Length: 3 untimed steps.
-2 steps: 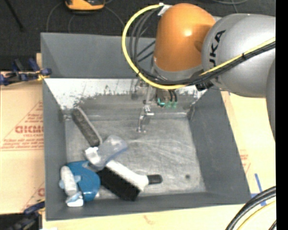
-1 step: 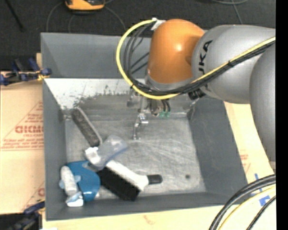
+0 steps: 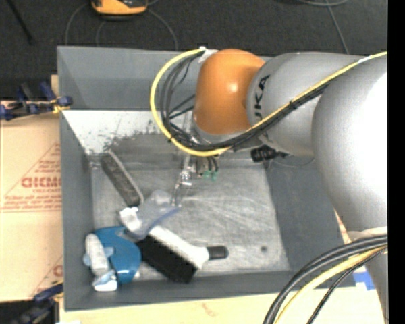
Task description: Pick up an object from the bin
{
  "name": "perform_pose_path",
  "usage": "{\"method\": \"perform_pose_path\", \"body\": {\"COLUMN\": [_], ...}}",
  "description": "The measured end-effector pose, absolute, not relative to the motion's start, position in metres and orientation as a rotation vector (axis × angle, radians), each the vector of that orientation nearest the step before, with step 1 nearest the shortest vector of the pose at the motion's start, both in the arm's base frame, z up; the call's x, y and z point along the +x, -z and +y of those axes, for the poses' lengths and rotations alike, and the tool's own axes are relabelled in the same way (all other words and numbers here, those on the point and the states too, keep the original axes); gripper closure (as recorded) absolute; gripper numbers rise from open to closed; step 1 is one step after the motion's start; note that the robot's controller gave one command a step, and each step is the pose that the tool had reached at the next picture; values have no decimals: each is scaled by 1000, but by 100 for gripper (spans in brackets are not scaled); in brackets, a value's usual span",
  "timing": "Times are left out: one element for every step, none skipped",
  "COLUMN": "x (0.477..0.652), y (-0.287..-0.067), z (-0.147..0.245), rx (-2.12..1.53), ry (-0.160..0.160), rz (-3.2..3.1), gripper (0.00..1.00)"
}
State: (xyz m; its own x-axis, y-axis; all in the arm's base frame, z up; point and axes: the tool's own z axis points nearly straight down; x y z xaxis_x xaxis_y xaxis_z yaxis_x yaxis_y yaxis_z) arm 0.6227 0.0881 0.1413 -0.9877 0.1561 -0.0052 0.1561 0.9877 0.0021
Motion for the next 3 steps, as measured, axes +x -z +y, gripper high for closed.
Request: {"method": "perform_pose_path", "body": {"x": [624, 657, 658], "y": [-110, -76, -76], "z": [87, 58, 58], "rx": [533, -72, -70], "ry": [-2, -5, -5], "rz": [3093, 3140, 3132], "gripper": [0, 100, 0]}}
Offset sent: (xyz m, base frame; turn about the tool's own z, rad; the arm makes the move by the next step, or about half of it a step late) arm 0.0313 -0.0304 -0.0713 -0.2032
